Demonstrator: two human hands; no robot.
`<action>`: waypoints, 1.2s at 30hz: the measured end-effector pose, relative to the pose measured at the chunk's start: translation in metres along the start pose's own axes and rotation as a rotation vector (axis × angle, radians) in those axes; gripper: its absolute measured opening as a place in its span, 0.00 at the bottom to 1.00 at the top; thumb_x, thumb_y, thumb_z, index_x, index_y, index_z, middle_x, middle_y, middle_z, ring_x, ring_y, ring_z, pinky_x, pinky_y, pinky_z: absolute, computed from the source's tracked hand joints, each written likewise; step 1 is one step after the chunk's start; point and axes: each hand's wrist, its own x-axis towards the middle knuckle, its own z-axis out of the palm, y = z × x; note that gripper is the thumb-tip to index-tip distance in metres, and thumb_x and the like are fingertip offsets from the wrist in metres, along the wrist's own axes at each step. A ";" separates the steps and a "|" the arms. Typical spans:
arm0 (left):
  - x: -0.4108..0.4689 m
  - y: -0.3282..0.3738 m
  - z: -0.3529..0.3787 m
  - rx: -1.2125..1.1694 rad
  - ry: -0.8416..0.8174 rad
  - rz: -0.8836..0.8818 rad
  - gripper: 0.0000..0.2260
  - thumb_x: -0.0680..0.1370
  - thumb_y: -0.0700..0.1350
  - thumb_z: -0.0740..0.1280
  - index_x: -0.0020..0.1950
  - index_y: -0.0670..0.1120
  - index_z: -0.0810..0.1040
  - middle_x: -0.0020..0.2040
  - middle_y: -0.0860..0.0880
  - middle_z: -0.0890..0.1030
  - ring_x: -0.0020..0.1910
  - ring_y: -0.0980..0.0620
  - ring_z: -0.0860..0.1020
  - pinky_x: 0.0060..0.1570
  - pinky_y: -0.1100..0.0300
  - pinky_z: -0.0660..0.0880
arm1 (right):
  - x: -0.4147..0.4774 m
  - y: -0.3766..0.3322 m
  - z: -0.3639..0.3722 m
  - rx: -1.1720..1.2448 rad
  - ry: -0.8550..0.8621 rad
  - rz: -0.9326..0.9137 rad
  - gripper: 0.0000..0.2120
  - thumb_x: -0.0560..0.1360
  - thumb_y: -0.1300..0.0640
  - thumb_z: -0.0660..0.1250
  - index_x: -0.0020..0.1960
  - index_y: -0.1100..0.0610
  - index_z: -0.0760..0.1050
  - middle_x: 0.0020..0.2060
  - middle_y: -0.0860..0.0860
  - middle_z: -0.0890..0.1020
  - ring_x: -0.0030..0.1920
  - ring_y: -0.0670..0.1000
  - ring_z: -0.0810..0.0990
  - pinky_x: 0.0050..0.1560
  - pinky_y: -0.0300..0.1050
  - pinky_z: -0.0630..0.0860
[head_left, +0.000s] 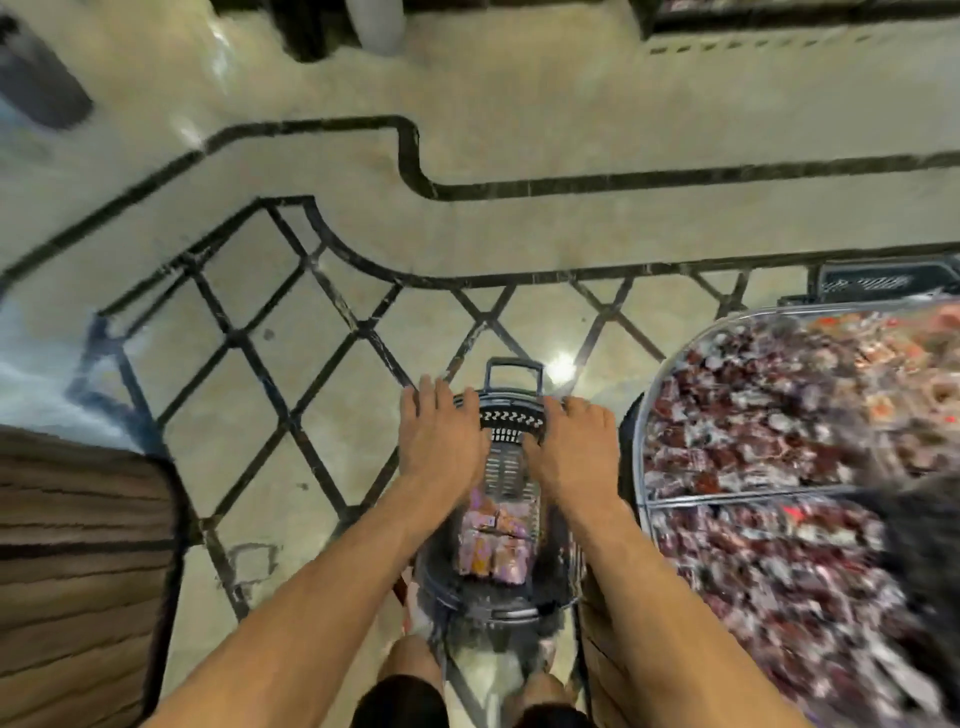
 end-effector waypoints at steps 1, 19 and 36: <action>-0.007 0.004 -0.023 0.000 0.020 0.012 0.28 0.84 0.60 0.58 0.80 0.48 0.64 0.77 0.38 0.68 0.78 0.37 0.62 0.77 0.39 0.58 | -0.005 0.003 -0.027 -0.004 0.023 0.007 0.29 0.76 0.39 0.69 0.73 0.52 0.74 0.64 0.57 0.81 0.67 0.61 0.76 0.74 0.61 0.66; -0.060 0.131 -0.275 0.077 0.301 0.691 0.23 0.83 0.62 0.58 0.72 0.48 0.71 0.67 0.40 0.76 0.67 0.38 0.72 0.70 0.42 0.65 | -0.148 0.097 -0.268 0.014 0.332 0.539 0.28 0.79 0.36 0.62 0.75 0.48 0.70 0.70 0.53 0.78 0.73 0.58 0.72 0.79 0.64 0.56; -0.285 0.266 -0.269 0.172 0.332 1.349 0.30 0.82 0.66 0.56 0.79 0.51 0.65 0.75 0.41 0.72 0.77 0.37 0.65 0.76 0.38 0.59 | -0.463 0.140 -0.251 0.095 0.568 1.253 0.25 0.79 0.36 0.63 0.69 0.49 0.76 0.64 0.53 0.81 0.67 0.59 0.76 0.71 0.58 0.66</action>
